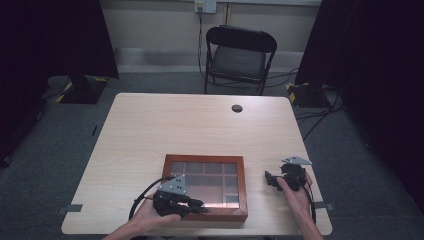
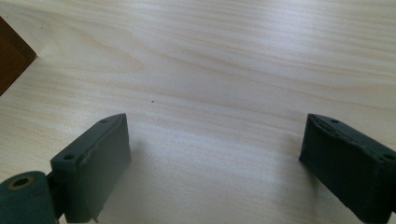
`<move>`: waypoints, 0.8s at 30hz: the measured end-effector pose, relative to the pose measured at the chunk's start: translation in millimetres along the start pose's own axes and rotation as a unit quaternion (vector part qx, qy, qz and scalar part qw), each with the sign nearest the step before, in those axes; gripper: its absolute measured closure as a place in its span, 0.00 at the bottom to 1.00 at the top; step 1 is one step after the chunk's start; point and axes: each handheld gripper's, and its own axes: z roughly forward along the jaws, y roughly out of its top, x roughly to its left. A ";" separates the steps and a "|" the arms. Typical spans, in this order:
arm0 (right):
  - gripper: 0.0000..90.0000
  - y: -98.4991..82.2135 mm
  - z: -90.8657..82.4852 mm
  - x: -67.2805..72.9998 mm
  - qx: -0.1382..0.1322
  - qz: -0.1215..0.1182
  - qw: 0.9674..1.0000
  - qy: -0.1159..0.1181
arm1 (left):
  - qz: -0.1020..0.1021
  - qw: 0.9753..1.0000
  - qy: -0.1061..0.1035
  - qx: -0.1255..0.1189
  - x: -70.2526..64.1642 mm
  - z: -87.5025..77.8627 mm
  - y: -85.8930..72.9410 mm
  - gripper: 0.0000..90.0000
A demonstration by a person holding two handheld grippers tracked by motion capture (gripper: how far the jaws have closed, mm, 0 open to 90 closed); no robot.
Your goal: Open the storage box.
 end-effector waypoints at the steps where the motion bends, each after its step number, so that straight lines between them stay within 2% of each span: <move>1: 0.08 0.0 0.0 0.0 0.000 0.000 1.000 0.000 | -0.001 1.000 0.000 -0.001 0.5 0.7 0.1 0.85; 7: 0.08 0.0 0.0 0.0 0.000 0.000 1.000 0.000 | 0.011 1.000 0.004 0.008 -1.9 3.1 2.5 0.87; 10: 0.08 0.0 0.0 0.0 0.000 0.000 1.000 0.000 | 0.040 0.999 0.021 0.020 -7.0 4.4 4.6 0.88; 12: 0.08 0.0 0.0 -0.1 0.000 0.000 1.000 0.000 | 0.040 0.999 0.022 0.014 -8.5 5.6 4.6 0.89; 18: 0.08 0.0 0.0 0.0 0.000 0.000 1.000 0.000 | 0.046 0.999 0.013 0.022 -6.2 4.9 6.0 0.90; 20: 0.08 0.1 0.0 0.0 0.000 0.000 1.000 0.000 | 0.044 0.999 0.010 0.023 -5.1 4.9 6.4 0.91; 21: 0.09 0.2 0.1 -0.5 0.000 -0.002 1.000 0.002 | 0.034 0.999 0.001 0.023 -2.8 4.9 6.8 0.91; 24: 0.09 0.2 0.0 -0.8 -0.001 -0.006 1.000 0.006 | 0.028 0.999 -0.003 0.021 -1.2 4.9 6.7 0.91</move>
